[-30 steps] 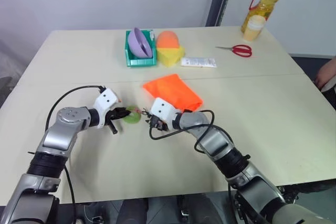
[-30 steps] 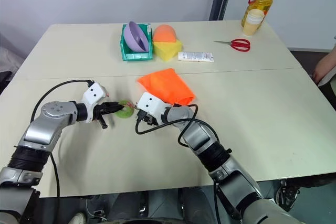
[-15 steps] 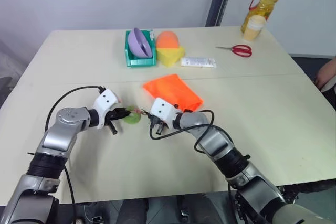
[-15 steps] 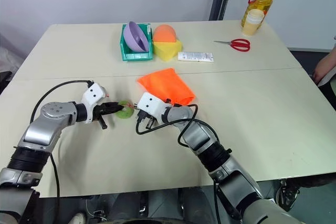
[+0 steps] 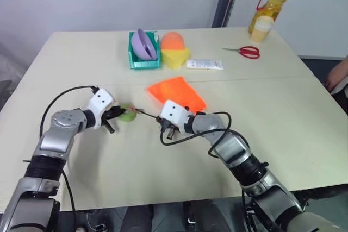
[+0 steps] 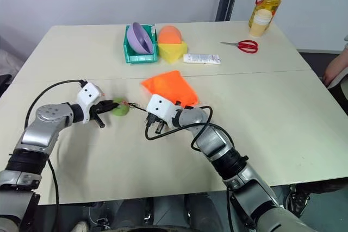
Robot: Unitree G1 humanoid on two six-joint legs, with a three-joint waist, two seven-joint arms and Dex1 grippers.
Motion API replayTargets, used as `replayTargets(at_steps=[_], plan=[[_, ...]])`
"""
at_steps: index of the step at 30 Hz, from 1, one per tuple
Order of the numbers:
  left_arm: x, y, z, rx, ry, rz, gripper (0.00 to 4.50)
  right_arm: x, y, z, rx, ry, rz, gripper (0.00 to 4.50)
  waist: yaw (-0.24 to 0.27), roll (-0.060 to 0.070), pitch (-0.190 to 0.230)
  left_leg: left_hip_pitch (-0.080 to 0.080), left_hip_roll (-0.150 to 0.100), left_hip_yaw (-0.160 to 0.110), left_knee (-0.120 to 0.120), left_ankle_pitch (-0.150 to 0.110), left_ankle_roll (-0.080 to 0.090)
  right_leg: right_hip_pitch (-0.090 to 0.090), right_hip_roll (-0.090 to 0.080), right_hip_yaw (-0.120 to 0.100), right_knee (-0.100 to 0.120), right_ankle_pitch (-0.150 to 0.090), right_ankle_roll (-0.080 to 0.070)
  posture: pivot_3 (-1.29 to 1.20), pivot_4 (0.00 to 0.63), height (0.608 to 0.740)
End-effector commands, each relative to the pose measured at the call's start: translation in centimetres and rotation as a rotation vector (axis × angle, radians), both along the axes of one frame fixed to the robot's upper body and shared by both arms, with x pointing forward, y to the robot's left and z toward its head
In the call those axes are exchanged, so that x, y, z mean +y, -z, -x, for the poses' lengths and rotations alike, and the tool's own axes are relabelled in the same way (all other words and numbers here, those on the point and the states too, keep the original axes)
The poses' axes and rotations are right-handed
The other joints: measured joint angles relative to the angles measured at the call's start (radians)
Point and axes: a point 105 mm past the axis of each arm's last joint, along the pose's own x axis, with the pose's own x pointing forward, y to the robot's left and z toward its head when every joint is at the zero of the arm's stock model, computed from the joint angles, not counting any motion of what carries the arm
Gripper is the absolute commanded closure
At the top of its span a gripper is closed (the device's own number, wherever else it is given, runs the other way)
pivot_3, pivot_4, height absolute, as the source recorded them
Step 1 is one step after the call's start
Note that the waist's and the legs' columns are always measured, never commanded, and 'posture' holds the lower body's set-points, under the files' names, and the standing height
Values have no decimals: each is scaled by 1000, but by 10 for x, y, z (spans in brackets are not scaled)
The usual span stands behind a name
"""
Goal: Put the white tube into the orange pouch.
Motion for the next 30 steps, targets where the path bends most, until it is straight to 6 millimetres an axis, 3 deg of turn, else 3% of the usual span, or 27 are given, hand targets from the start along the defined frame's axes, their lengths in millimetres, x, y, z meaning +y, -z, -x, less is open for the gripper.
replayTargets(at_steps=[1, 5, 8, 16, 17, 20, 25, 26, 30], plan=[[63, -8, -10, -83, -267, -112, 4500, -8, -12, 4, -29, -3, -19, 4287, 1, 0, 0, 0, 0, 0, 0, 0, 0, 0, 0, 0, 0, 0, 0, 0, 150, 726], [97, -19, -17, -170, -442, -133, 4500, -18, -11, 3, -26, 22, -4, 4287, 1, 0, 0, 0, 0, 1, 0, 0, 0, 0, 0, 0, 0, 0, 0, 0, 150, 726], [108, -23, -18, -201, -507, -125, 4500, -22, -10, 3, -23, 33, 1, 4287, 2, 0, 0, -1, 0, 1, 0, 0, 0, -1, 0, 0, 0, 0, 0, 0, 150, 726], [99, -14, -14, -177, -466, -88, 4500, -27, -7, 3, -27, 51, 13, 4287, 5, 0, 0, -1, -1, 2, 0, 0, 0, -1, -1, 0, 0, 0, 0, 0, 150, 726], [88, -13, -13, -160, -413, -29, 4133, -25, -9, 6, -13, 32, -7, 4286, 4, 0, 0, -1, -1, 2, 0, 0, 0, -1, -1, 0, 0, 0, 0, 0, 150, 726], [46, -22, 2, -112, -196, 188, 2872, -19, -17, 15, 20, -33, -59, 2780, 4, 0, 0, -1, 0, 3, -1, 0, 0, -1, -1, 0, 0, 0, 0, 0, 150, 726], [33, -37, 25, -64, -122, 315, 283, -22, -29, 20, -12, -40, -122, 208, 8, 0, 0, -2, 0, 2, -1, 0, 0, -1, -2, 0, 0, 0, 0, 0, 150, 726], [34, -40, 29, -51, -120, 340, 86, -24, -31, 22, -18, -44, -131, 47, 8, 0, 0, -2, 0, 1, 0, 0, 0, -1, -2, 0, 0, 0, 0, 0, 150, 726], [46, -52, 44, -60, -140, 394, 86, -39, -39, 33, -16, -56, -180, 47, 6, 0, 0, -1, 0, 1, 0, 0, 0, -1, -2, 0, -1, 0, 0, 0, 150, 726]])
